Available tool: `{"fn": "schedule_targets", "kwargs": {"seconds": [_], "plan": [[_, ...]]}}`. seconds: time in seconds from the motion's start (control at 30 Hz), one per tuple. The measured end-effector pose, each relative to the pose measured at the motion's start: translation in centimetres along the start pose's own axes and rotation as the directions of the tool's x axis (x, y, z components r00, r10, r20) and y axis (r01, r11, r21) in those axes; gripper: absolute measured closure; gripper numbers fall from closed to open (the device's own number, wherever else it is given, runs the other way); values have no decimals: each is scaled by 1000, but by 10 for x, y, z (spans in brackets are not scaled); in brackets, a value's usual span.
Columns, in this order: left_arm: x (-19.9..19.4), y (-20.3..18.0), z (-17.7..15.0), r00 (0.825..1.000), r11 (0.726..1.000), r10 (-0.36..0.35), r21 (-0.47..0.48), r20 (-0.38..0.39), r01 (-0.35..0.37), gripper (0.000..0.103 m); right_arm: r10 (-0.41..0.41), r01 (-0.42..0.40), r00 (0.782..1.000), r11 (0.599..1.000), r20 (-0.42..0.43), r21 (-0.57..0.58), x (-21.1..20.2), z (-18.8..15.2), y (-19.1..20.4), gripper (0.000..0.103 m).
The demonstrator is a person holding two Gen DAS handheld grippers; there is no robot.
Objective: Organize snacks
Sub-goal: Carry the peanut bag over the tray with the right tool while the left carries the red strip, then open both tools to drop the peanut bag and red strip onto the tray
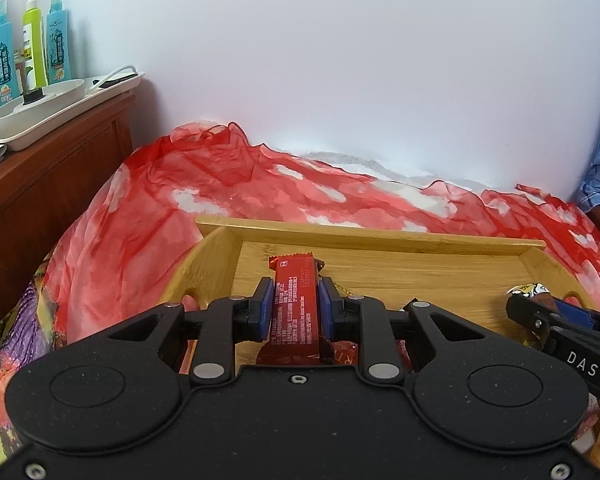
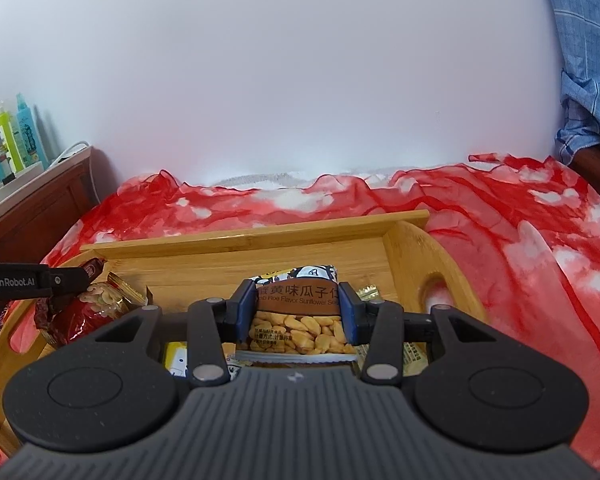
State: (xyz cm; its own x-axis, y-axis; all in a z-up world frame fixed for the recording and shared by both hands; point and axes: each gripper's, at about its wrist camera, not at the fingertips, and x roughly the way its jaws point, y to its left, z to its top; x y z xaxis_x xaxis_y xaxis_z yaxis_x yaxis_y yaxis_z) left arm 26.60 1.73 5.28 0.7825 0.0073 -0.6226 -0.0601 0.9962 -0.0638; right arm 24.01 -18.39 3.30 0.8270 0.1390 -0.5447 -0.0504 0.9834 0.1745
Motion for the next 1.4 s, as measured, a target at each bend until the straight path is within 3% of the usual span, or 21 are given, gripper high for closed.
{"fn": "schedule_targets", "kwargs": {"seconds": [0.27, 0.4, 0.6, 0.73, 1.0, 1.17, 1.3, 1.4], "plan": [[3, 0, 1, 1000, 1000, 23, -1, 2, -23, 77, 2, -2, 1000, 1000, -5, 7, 1, 0, -1, 54], [-1, -5, -1, 1000, 999, 23, 23, 13, -23, 63, 3, -3, 1000, 1000, -1, 9, 1, 0, 0, 46], [-13, -15, -6, 999, 997, 8, 76, 32, -11, 42, 1, -1, 1000, 1000, 27, 4, -4, 0, 1, 22], [-25, -18, -11, 999, 996, -6, 91, 42, 2, 27, -5, 3, 999, 1000, 50, 29, -13, 0, 1, 19], [-50, -19, -28, 999, 993, -6, 121, 51, 0, 23, -65, 54, 987, 996, 148, 77, -41, -10, 14, 14], [-60, -13, -40, 999, 994, 15, 104, 45, -19, 23, -120, 94, 967, 988, 225, 124, -50, -17, 30, 14], [-68, 0, -48, 999, 996, 31, 79, 40, -34, 23, -135, 110, 951, 988, 276, 106, -57, -27, 50, 13], [-75, 9, -52, 999, 997, 38, 71, 35, -41, 23, -134, 119, 952, 990, 274, 71, -59, -38, 61, 13]]}}
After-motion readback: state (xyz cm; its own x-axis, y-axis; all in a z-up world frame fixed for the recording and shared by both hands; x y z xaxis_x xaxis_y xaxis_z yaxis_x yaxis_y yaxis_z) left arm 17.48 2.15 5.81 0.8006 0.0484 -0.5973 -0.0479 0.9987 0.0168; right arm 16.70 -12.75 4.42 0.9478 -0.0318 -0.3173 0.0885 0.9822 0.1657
